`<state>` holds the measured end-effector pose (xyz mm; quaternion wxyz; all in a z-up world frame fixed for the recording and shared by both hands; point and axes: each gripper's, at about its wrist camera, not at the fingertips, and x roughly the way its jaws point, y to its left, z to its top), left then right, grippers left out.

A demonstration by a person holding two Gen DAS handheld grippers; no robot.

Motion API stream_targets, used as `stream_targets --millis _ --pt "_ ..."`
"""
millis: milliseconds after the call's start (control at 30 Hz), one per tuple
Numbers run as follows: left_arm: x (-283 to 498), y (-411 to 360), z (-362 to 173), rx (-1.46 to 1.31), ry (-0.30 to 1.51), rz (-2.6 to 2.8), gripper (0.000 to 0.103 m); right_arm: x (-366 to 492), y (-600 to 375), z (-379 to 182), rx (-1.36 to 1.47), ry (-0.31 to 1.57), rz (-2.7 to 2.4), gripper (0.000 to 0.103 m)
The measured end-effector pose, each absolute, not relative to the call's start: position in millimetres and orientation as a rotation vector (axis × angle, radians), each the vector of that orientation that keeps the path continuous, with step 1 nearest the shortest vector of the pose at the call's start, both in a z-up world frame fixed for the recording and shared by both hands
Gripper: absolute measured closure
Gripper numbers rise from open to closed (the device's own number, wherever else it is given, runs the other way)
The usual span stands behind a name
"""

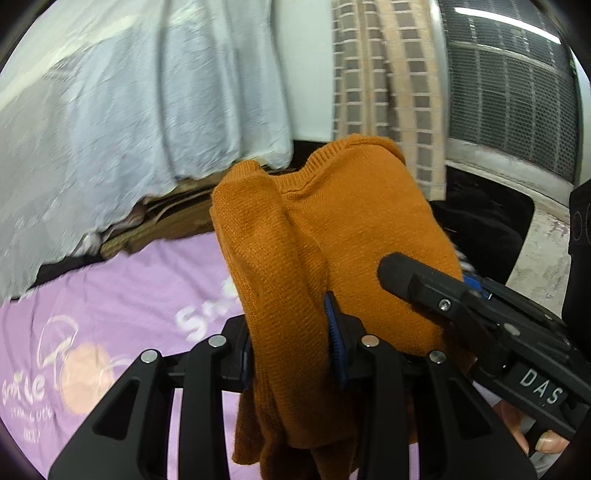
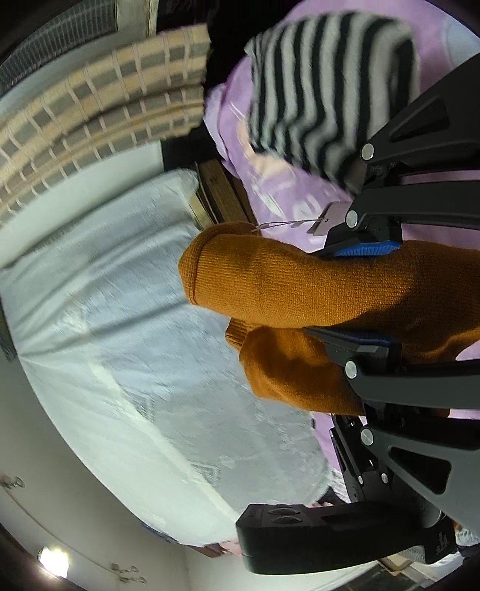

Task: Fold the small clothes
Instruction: 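Carry the held cardigan toward the striped garment pile with the left tool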

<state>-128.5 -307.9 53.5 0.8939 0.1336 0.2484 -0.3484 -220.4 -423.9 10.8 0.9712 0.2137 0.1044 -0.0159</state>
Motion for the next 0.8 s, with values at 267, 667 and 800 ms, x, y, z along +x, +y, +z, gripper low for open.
stream_targets --millis 267,667,800 --pt "-140.9 -370.7 84.4 0.323 0.429 -0.816 0.072 -242.2 -483.3 37.7 0.422 0.131 -0.118 0.071" --pt "-136.0 -448.1 89.1 0.349 0.437 -0.904 0.071 -251.3 -549.5 32.4 0.469 0.093 -0.205 0.071" --pt "-126.1 -466.0 72.6 0.340 0.493 -0.927 0.071 -246.8 -569.8 13.8 0.512 0.123 -0.223 0.071"
